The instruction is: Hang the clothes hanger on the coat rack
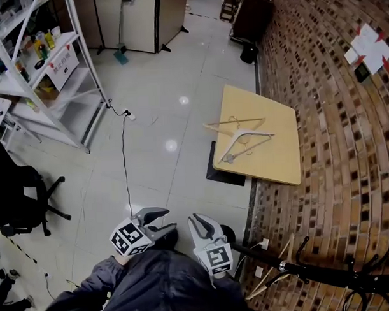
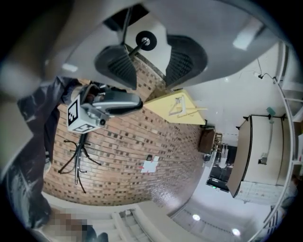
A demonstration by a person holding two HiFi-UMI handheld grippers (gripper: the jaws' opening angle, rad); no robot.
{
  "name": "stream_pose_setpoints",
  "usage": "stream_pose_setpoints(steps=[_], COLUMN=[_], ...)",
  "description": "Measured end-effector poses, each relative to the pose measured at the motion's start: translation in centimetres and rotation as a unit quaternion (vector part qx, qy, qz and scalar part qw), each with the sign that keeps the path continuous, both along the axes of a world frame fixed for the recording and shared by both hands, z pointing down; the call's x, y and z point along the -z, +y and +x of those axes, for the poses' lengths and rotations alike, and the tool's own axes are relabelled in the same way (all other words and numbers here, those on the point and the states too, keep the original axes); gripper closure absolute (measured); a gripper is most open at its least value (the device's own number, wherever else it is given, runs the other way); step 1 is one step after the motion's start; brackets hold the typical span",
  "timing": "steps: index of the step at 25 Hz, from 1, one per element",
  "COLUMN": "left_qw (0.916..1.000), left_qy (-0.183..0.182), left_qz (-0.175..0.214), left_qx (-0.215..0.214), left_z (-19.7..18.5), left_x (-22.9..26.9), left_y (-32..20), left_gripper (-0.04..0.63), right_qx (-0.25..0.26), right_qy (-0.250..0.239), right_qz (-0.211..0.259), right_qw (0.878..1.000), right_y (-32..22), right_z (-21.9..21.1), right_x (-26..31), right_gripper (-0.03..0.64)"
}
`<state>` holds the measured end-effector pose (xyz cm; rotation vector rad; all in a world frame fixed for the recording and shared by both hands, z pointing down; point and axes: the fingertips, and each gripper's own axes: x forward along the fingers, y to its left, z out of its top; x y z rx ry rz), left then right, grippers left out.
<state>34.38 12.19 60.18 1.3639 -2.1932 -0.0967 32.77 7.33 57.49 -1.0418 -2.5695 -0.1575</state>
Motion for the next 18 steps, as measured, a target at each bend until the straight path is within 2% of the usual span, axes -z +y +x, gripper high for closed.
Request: stream_pose_setpoints(steps=[7, 18], left_qw=[0.9991, 0.9939], left_qy=[0.008, -0.002], left_qz=[0.008, 0.028], left_qx=[-0.04, -0.107], left_z=[-9.1, -28.2], left_x=[-1.2, -0.3], left_y=[-1.3, 3.0], left_gripper=[0.42, 0.42], right_qx=[-0.05, -0.095], right_qy=[0.012, 0.045], right_qz=[0.02, 0.071], right_qw=[0.998, 0.992], right_y=[-2.4, 1.6], right_z=[-8.9, -28.0], right_x=[-1.9, -2.8], right_gripper=[0.568, 0.551])
